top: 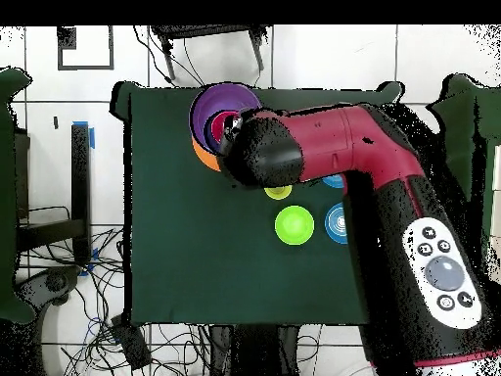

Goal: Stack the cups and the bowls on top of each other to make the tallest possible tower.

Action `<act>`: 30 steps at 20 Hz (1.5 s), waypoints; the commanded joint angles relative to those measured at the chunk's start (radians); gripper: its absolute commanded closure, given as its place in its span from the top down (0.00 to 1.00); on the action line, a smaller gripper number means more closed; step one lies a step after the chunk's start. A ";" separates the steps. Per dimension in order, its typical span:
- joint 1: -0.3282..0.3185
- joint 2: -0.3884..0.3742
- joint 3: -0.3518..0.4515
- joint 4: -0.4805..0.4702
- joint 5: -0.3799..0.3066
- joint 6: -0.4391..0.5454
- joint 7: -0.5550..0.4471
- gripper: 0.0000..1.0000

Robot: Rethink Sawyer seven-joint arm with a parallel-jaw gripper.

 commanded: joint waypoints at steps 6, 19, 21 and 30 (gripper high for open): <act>-0.028 0.117 0.050 -0.077 -0.101 0.158 -0.424 1.00; -0.067 0.191 0.068 -0.148 -0.122 0.144 -0.536 1.00; -0.067 0.198 0.067 -0.158 -0.118 0.148 -0.542 1.00; -0.057 0.209 0.054 -0.167 -0.102 0.145 -0.514 1.00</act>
